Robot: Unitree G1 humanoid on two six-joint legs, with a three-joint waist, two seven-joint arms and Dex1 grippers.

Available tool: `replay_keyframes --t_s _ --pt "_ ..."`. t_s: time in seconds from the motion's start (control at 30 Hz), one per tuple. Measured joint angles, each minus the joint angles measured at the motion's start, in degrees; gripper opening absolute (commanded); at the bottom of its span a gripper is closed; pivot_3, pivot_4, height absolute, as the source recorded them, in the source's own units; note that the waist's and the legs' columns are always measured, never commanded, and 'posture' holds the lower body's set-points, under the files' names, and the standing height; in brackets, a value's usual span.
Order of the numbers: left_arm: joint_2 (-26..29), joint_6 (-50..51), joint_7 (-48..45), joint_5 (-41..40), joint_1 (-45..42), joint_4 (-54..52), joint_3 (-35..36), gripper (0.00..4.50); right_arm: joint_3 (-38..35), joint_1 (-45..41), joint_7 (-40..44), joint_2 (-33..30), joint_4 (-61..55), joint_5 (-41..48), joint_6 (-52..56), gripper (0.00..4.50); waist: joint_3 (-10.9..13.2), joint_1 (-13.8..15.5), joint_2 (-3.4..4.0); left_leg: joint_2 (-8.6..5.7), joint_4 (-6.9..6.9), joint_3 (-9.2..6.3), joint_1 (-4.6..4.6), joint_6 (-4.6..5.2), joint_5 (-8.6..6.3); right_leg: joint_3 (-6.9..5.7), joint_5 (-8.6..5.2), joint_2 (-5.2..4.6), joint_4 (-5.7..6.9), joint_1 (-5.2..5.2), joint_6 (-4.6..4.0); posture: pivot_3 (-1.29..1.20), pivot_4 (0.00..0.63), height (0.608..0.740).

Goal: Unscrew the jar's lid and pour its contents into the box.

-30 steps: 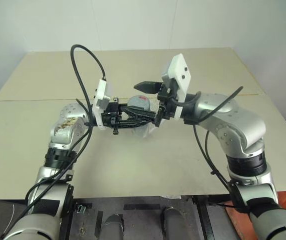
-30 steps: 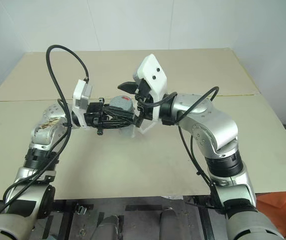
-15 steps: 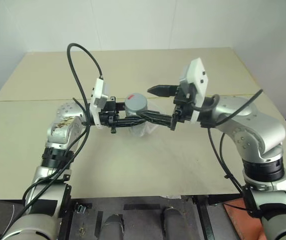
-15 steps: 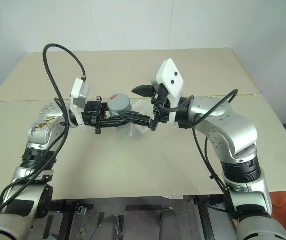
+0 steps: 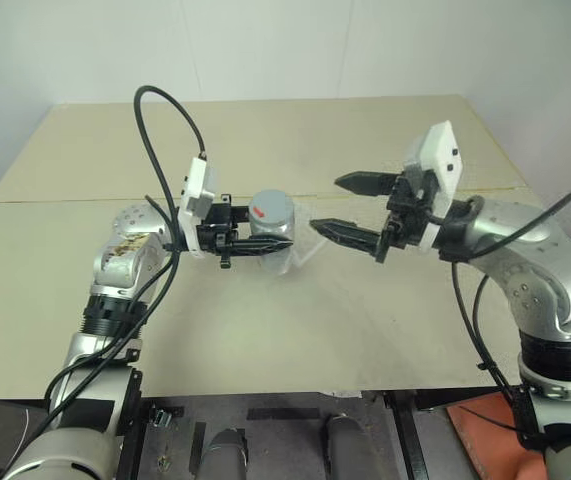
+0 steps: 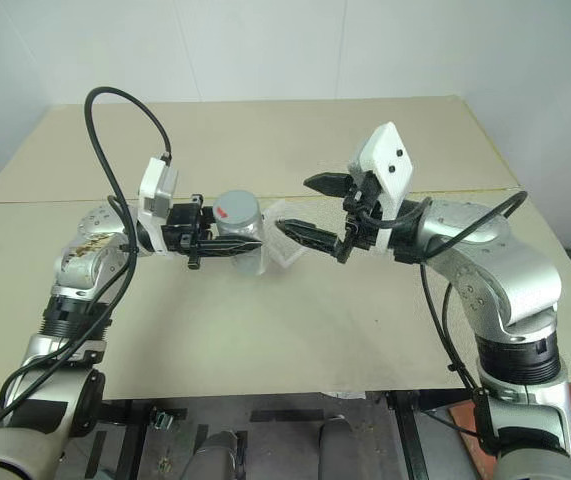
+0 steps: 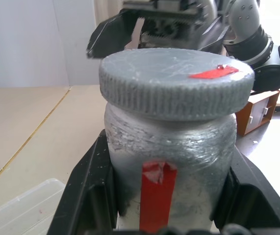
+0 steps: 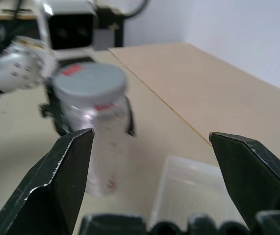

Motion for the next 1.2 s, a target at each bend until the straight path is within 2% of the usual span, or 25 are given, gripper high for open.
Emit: replay_keyframes --t_s 0.33,0.5,0.93,1.03,1.13,1.2 --pt "-1.0 -0.1 0.0 0.1 0.0 0.1 -0.6 1.96 5.0 -4.8 -5.8 4.5 -2.4 0.9 4.1 4.41 0.0 0.1 0.00 0.00 0.00 -0.01 0.00 0.00 0.00 0.00 0.00 0.00 0.01 -0.01 0.00 0.00 0.150 0.740" --pt "-1.3 -0.2 0.1 0.1 0.0 0.1 -0.8 1.96 7.0 -7.9 -6.9 6.2 -1.8 0.5 5.1 4.41 0.0 0.0 0.00 0.00 0.00 -0.01 0.00 0.00 0.00 0.00 0.00 0.00 0.00 -0.01 0.00 0.00 0.150 0.740" --pt "-1.1 -0.2 0.4 0.1 0.0 0.0 -0.8 1.96 9.5 -9.1 -6.9 8.3 1.2 -0.8 6.4 4.41 0.0 0.0 0.00 0.00 0.00 -0.01 0.00 0.00 0.00 0.00 0.00 0.00 0.02 -0.01 0.00 0.00 0.150 0.740" --pt "-1.1 -0.2 0.5 0.1 0.0 0.0 -0.8 1.96 9.5 -9.2 -6.9 8.6 1.7 -0.8 6.4 3.79 0.0 0.0 0.00 0.00 0.00 -0.01 0.00 0.00 0.00 0.00 0.00 0.00 0.01 -0.01 0.00 0.00 0.150 0.740" --pt "-1.1 -0.4 0.5 0.1 0.0 0.0 -0.8 1.96 9.5 -9.2 -6.9 8.6 1.7 -0.8 6.5 2.80 0.0 0.0 0.00 0.00 0.00 -0.02 0.00 0.00 0.00 0.00 0.00 0.00 0.01 -0.01 0.00 0.00 0.150 0.740" --pt "-1.1 -0.4 0.5 0.1 0.0 0.1 -0.8 1.96 9.5 -9.2 -6.8 8.6 1.7 -0.8 6.6 2.76 0.0 0.0 0.00 0.00 0.00 -0.01 0.00 0.00 0.00 0.00 0.00 0.00 0.02 -0.01 0.00 0.00 0.150 0.740"
